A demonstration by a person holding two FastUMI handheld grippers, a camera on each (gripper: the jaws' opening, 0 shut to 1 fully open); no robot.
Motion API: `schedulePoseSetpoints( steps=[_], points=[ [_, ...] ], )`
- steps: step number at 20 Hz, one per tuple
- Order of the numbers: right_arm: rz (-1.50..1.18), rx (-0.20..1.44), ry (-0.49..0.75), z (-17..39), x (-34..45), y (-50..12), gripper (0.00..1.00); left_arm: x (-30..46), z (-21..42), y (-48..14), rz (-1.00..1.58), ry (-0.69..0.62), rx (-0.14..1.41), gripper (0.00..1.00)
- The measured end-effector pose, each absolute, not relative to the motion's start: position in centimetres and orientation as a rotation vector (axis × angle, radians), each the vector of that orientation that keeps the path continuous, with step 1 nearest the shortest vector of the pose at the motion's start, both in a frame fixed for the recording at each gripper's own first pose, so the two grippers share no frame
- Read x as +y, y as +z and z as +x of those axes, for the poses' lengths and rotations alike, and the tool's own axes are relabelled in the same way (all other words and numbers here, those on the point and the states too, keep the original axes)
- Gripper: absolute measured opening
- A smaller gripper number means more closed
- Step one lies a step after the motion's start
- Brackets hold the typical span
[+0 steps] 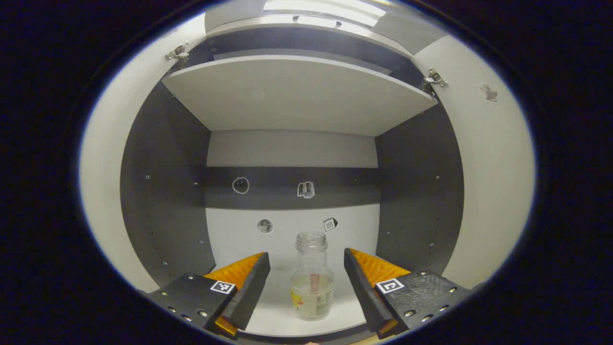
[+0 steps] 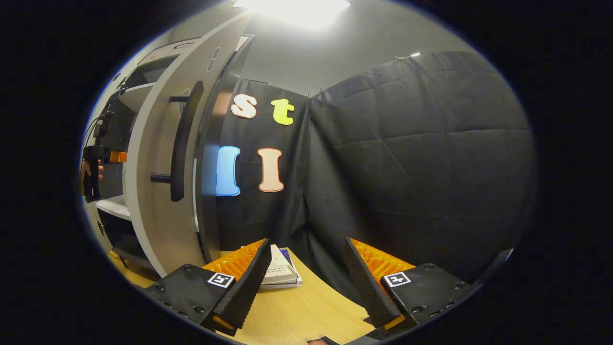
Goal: Grasp the bottle in the cabinet with the left hand and place it on the coaster, then close the right door with the right hand and the left door with the left hand.
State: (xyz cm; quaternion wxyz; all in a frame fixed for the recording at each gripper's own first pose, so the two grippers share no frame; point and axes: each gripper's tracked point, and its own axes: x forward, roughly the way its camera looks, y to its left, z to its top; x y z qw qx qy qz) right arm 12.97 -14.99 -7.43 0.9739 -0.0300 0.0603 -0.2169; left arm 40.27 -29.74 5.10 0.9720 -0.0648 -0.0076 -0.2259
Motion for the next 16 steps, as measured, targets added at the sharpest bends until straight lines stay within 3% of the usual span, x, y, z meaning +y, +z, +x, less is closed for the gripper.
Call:
schedulePoseSetpoints(
  steps=[5,7,8,9,15,16],
  points=[
    [-0.06,0.14,-0.466,12.7,-15.2,-7.8,0.94,-31.1,43.2,4.4,-0.111,-0.458,-0.003,0.89],
    [-0.065,0.143,-0.464,12.5,-15.0,-7.9,0.94,-31.5,44.1,3.7,-0.113,-0.452,0.007,0.82],
    [-0.068,0.146,-0.464,12.4,-15.0,-7.9,0.94,-31.4,44.3,3.4,-0.117,-0.442,0.015,0.55],
    [-0.07,0.147,-0.461,12.2,-14.9,-8.0,0.94,-31.3,44.5,3.3,-0.114,-0.438,0.016,0.45],
    [-0.064,0.159,-0.41,10.8,-14.5,-8.4,0.94,-29.2,41.5,4.0,-0.172,-0.419,0.029,0.41],
    [-0.058,0.157,-0.396,10.5,-14.4,-8.3,0.97,-28.5,40.6,4.3,-0.178,-0.416,0.023,0.4]
  ],
)
